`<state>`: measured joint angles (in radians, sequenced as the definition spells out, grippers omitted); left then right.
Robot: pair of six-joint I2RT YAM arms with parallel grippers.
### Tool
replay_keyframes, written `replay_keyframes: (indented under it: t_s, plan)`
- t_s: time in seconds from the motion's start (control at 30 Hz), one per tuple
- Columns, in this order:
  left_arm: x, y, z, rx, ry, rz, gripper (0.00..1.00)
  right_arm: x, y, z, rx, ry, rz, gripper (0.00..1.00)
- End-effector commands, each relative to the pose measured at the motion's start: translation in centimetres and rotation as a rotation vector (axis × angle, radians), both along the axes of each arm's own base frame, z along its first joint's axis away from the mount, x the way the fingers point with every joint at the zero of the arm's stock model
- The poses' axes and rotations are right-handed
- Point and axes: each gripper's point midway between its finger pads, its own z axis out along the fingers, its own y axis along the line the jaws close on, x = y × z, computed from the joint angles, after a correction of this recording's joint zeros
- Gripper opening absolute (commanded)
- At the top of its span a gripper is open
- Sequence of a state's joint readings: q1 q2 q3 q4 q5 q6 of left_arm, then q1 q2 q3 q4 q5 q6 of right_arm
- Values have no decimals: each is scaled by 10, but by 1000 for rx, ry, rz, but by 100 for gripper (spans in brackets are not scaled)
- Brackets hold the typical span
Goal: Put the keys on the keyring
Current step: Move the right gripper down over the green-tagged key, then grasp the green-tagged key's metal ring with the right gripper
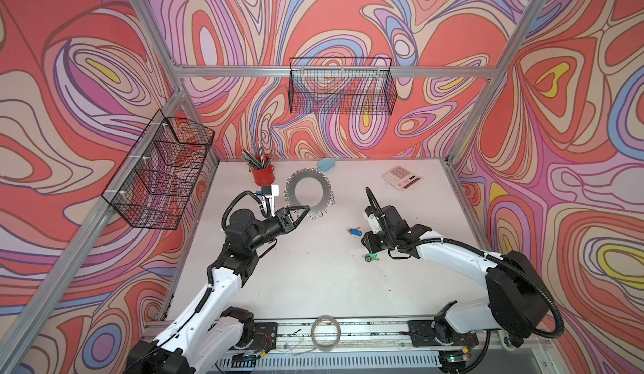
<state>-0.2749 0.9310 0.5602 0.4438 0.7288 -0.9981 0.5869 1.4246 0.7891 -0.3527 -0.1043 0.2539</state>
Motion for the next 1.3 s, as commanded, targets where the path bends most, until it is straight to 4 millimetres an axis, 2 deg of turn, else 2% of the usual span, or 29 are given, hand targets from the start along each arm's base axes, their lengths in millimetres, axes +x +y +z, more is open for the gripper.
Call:
replay_keyframes:
  t_s: [0.0,0.3,0.43,0.77,1.27]
  plan:
    - [0,0,9,7,-45,-10,0,-16,-4,-8,-14,35,-26,34]
    - [0,-3,2,-1,-38,-28,0,-41,-4,-24,-74,69,-43,31]
    - [-2,-3,0,-10,-33,-35,0,-35,-7,-28,-126,59,-54,25]
    - [-5,-1,-1,-9,-35,-27,0,-31,-6,-38,-163,52,-46,24]
    - [-4,-2,-5,-7,-22,-31,0,-32,0,-44,-153,62,-11,16]
